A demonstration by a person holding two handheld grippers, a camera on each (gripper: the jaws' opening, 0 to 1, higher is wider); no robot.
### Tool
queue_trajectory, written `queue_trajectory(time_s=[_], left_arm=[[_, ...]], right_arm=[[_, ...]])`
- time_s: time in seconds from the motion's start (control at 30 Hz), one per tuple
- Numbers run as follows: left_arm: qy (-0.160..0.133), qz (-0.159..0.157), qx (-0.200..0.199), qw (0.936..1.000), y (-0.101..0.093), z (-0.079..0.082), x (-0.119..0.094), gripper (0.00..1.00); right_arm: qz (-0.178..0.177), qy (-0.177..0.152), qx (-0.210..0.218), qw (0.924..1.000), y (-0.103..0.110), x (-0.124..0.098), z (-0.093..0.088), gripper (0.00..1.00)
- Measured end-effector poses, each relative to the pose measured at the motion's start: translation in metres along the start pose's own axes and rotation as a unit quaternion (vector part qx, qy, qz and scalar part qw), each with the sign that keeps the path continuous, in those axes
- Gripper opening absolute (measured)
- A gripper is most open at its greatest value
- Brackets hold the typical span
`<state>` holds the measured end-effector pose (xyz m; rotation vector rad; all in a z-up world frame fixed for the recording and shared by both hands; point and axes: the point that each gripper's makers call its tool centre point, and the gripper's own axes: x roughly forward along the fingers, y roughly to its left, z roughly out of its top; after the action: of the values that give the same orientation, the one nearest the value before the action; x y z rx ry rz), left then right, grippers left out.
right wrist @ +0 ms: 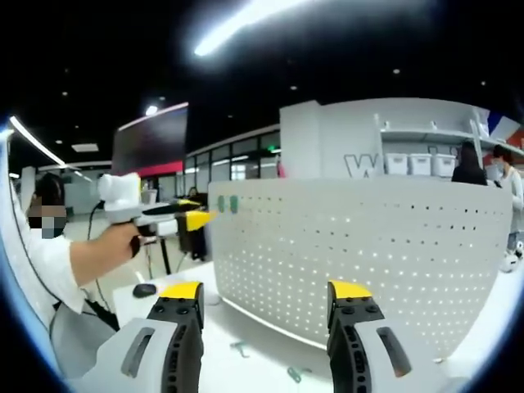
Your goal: Insert the hook assembly into the mounting plate slot until the hook locks in place.
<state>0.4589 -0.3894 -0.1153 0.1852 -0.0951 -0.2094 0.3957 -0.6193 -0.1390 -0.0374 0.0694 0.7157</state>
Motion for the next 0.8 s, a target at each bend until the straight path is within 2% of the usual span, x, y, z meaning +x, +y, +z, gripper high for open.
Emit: queue_trajectory(time_s=[0.23,0.43,0.8], left_arm=[[0.005,-0.008,-0.007,0.9999,-0.01,-0.009,-0.024,0.44],[0.021,-0.014,-0.022,0.9994,-0.023,-0.029,-0.048,0.43],[0.043,-0.02,-0.04,0.9981,-0.032,-0.06,-0.071,0.44]], right_arm=[[-0.015,0.001,-0.001,0.9999,-0.011,-0.004,0.001,0.6],[-0.019,0.01,-0.003,0.9998,-0.016,-0.001,-0.004,0.6],[0.014,0.041,-0.005,0.999,0.006,0.022,-0.024,0.6]])
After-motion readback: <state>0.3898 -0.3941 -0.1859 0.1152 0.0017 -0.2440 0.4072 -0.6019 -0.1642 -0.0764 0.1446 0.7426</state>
